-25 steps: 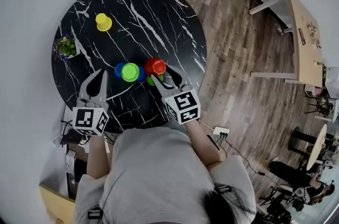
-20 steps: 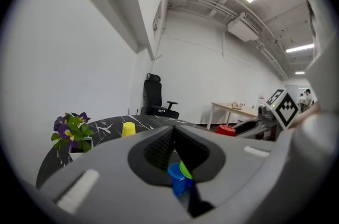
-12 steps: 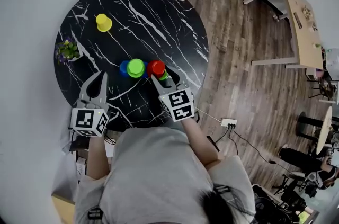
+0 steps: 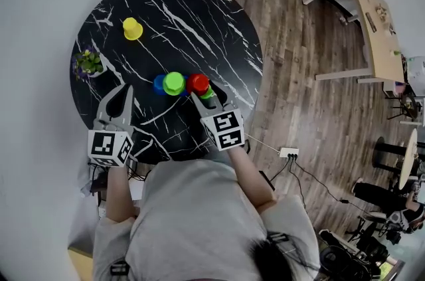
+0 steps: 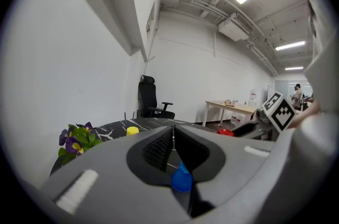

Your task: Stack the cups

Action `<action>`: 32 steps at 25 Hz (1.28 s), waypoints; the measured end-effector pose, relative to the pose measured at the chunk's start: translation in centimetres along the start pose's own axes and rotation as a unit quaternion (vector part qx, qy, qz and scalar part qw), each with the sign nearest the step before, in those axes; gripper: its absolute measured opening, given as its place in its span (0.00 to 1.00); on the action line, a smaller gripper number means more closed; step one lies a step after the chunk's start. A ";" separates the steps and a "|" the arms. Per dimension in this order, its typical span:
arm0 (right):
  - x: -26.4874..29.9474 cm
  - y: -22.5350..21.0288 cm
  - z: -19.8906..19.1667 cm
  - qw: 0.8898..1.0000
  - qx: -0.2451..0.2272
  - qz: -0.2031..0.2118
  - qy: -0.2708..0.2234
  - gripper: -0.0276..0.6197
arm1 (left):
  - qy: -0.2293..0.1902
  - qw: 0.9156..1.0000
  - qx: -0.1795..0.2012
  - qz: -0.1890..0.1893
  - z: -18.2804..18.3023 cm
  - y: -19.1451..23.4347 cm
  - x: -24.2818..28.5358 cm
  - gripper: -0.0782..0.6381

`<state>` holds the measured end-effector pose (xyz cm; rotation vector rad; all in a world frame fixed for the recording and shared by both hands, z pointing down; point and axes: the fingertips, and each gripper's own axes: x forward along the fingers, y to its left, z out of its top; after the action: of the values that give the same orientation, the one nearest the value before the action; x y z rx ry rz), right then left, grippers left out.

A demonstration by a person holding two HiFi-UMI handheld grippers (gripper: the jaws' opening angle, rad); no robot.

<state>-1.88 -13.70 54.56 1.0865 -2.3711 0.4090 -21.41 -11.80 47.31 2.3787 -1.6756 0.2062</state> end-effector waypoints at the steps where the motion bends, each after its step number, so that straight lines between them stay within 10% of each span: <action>1: -0.2 0.1 0.2 1.000 0.004 0.002 -0.007 0.37 | -0.004 1.000 0.004 -0.005 0.3 0.1 0.3 0.19; 11: -5.2 0.6 3.4 0.994 0.040 0.016 -0.103 0.37 | -0.007 0.999 0.028 -0.015 1.7 4.0 7.7 0.36; 32: -9.2 -3.3 4.3 0.987 0.092 -0.070 -0.116 0.37 | 0.148 0.981 -0.013 0.122 -10.1 15.0 21.3 0.55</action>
<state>4.48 -12.08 46.06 1.4453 -2.4743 0.4809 -28.21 -33.37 63.74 1.9994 -1.8007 0.5471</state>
